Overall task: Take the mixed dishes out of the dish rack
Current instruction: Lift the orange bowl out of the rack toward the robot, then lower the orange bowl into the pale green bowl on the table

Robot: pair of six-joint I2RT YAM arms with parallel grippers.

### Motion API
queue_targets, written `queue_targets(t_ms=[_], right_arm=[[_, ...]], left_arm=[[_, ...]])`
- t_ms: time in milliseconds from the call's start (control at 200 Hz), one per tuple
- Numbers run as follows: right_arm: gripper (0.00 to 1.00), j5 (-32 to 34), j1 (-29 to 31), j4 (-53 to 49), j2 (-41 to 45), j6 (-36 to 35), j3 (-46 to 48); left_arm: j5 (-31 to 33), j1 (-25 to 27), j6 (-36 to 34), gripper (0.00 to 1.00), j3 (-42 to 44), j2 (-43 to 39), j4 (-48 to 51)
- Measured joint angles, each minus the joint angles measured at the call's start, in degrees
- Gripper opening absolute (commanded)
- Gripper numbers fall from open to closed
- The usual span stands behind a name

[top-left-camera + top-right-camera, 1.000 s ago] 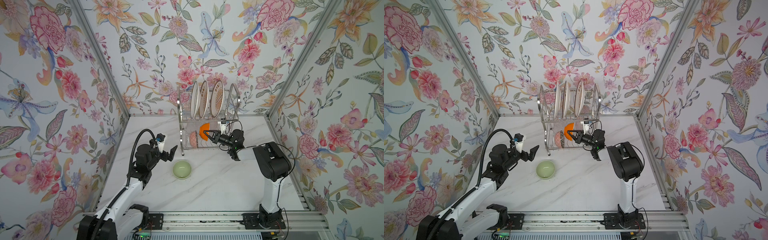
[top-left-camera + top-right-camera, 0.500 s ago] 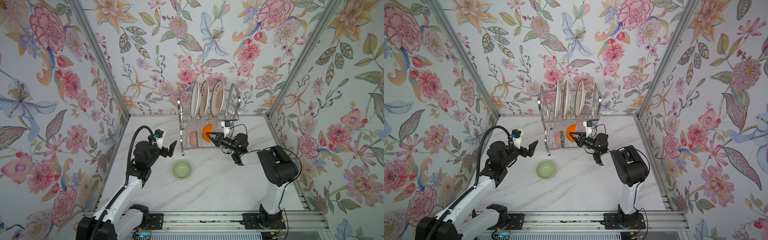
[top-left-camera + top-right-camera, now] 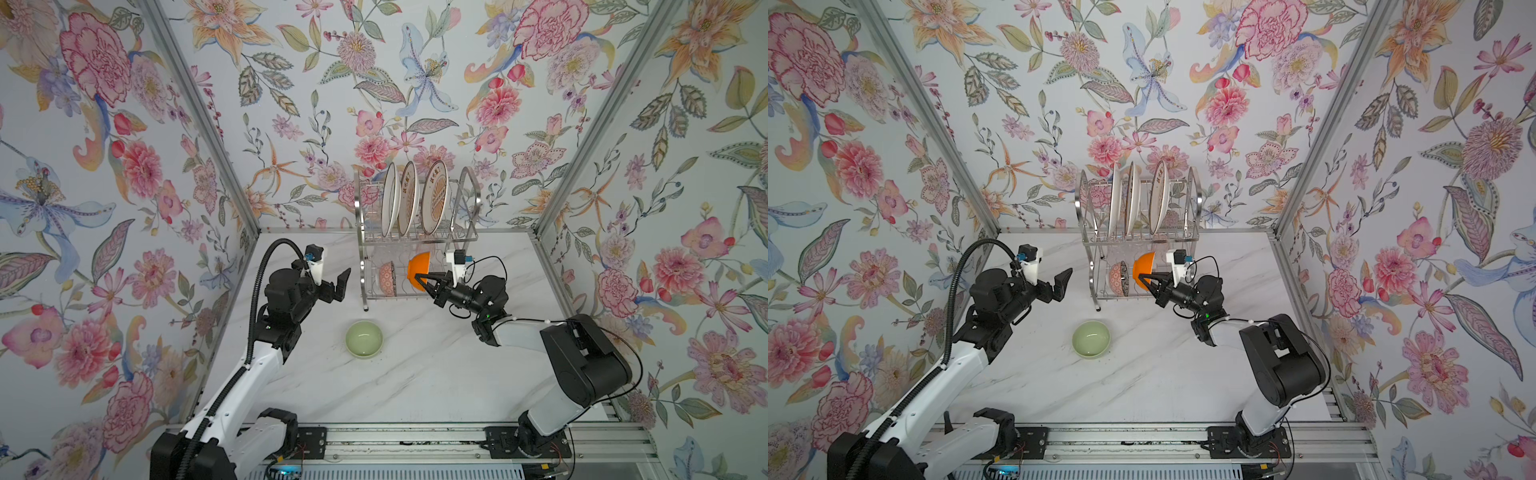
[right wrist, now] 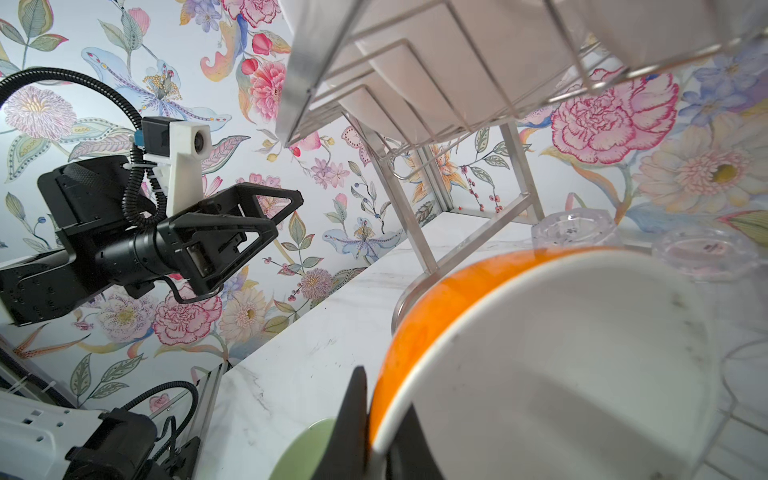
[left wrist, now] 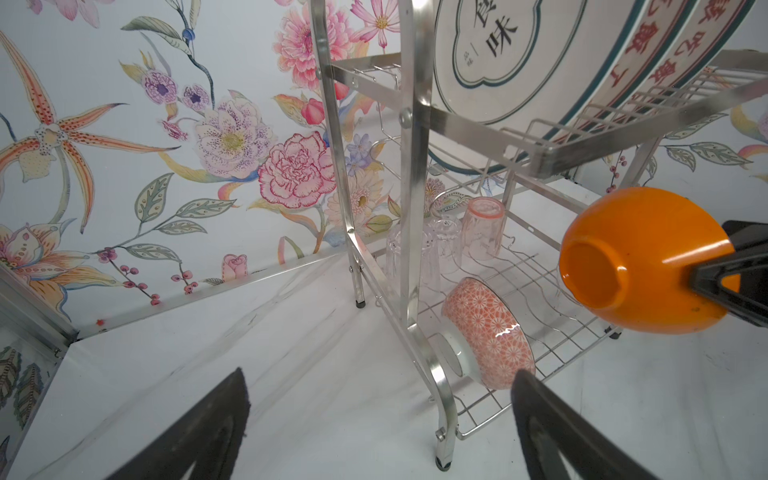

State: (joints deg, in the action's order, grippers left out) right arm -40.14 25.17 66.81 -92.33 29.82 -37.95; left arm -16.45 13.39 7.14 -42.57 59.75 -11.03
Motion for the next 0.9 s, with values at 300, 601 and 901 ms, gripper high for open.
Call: queue_targets(t_ms=[300, 601, 901], right_arm=[[0.00, 4.9, 4.7, -22.9, 15.2, -18.5, 1.2], [0.00, 11.3, 13.1, -53.0, 18.7, -39.0, -8.2], [0.00, 16.9, 22.5, -73.0, 12.7, -54.8, -21.7]], left_arm=[[-0.1, -3.8, 3.1, 0.99, -0.6, 0.0, 2.1], [0.7, -8.2, 4.3, 0.99, -4.3, 0.8, 7.6], [1.9, -12.5, 4.5, 0.99, -4.6, 2.1, 11.6]])
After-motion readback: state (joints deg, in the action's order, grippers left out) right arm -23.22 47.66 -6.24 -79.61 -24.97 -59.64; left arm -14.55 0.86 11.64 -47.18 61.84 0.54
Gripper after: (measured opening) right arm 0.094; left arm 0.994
